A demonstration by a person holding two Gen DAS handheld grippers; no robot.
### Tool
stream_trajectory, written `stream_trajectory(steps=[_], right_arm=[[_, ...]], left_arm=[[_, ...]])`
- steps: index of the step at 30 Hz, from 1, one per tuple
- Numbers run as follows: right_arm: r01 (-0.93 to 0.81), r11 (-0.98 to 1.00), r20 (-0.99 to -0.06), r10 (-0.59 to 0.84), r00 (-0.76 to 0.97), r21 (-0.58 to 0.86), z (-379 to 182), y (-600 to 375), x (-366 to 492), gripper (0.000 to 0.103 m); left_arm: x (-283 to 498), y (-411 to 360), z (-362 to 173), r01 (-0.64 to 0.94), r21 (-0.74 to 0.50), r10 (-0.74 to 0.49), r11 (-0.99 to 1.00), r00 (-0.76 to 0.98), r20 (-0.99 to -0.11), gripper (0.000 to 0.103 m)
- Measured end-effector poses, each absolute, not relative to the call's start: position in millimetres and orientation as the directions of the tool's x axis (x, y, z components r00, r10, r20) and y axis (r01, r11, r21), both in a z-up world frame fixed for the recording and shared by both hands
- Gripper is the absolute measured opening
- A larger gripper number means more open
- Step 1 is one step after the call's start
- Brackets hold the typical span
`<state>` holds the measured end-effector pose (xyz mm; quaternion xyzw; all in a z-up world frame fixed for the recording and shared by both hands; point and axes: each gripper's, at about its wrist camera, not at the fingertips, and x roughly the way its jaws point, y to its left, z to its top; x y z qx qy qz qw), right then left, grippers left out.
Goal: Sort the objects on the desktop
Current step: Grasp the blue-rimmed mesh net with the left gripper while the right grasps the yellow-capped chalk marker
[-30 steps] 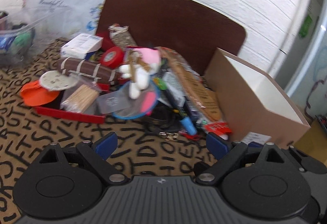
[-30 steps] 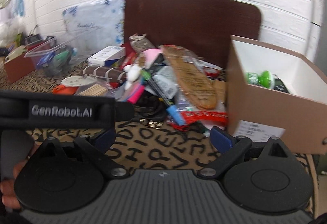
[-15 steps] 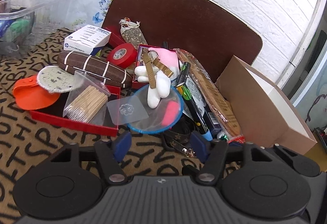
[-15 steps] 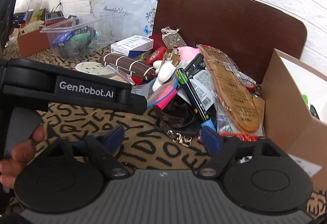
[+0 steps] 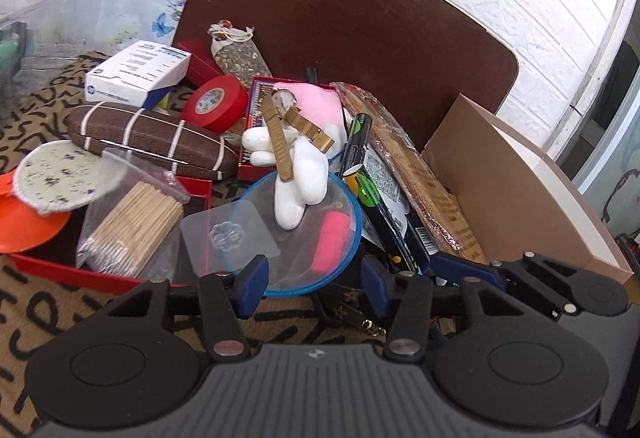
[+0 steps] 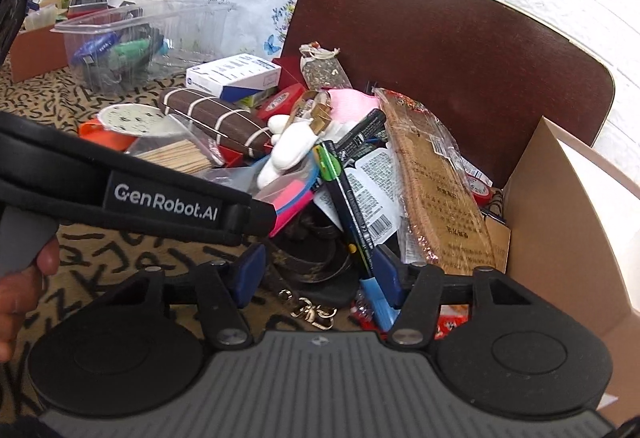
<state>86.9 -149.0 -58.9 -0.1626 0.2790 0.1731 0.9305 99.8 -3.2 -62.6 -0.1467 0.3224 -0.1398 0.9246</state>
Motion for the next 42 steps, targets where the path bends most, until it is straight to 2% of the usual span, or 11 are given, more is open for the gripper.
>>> stream_trajectory(steps=[3,5,10,15,21,22,24,27,37,39,42], right_arm=[[-0.407,0.891,-0.586,0.225,0.779,-0.199,-61.4,-152.2,96.1,0.049],[-0.401,0.896,-0.590,0.220,0.777,-0.194,-63.7,-154.3,101.3,0.047],[-0.395,0.905,-0.591,0.235,0.771,-0.156,-66.6,-159.0,112.2,0.041],[-0.370,0.917,-0.595,0.218,0.773,-0.146,-69.7,-166.4,119.5,0.023],[-0.360,0.926,-0.593,0.228,0.772,-0.113,-63.9,-173.5,114.4,0.016],[-0.361,0.927,-0.592,0.235,0.771,-0.102,-61.9,-175.0,112.6,0.015],[-0.367,0.928,-0.593,0.263,0.761,-0.059,-56.9,-181.6,108.3,0.005],[-0.377,0.926,-0.598,0.291,0.747,-0.021,-52.8,-187.0,100.3,0.001],[-0.433,0.891,-0.584,0.282,0.761,-0.134,-53.4,-177.7,87.3,0.007],[-0.450,0.882,-0.604,0.284,0.744,-0.139,-57.5,-175.6,91.5,0.024],[-0.469,0.877,-0.614,0.314,0.724,-0.105,-61.6,-175.6,91.7,0.030]], left_arm=[[107.2,-7.2,-65.5,0.169,-0.355,-0.355,0.919,0.745,-0.565,0.052],[112.3,-9.0,-68.0,0.172,-0.355,-0.360,0.919,0.735,-0.575,0.046],[123.3,-12.5,-76.5,0.167,-0.347,-0.356,0.923,0.717,-0.599,0.041],[124.8,-13.9,-76.9,0.178,-0.339,-0.358,0.924,0.712,-0.604,0.031],[117.0,-12.8,-68.1,0.189,-0.329,-0.359,0.925,0.717,-0.598,0.022],[114.6,-12.0,-66.3,0.194,-0.330,-0.363,0.924,0.719,-0.593,0.018],[108.2,-11.1,-61.9,0.204,-0.331,-0.370,0.921,0.722,-0.585,0.015],[99.1,-11.2,-57.8,0.213,-0.325,-0.373,0.921,0.724,-0.581,0.012],[49.3,5.9,-53.3,0.240,-0.321,-0.390,0.916,0.716,-0.579,0.010],[42.9,10.8,-54.6,0.236,-0.327,-0.392,0.915,0.713,-0.582,0.010],[37.7,15.3,-56.5,0.232,-0.336,-0.395,0.913,0.713,-0.580,0.011]])
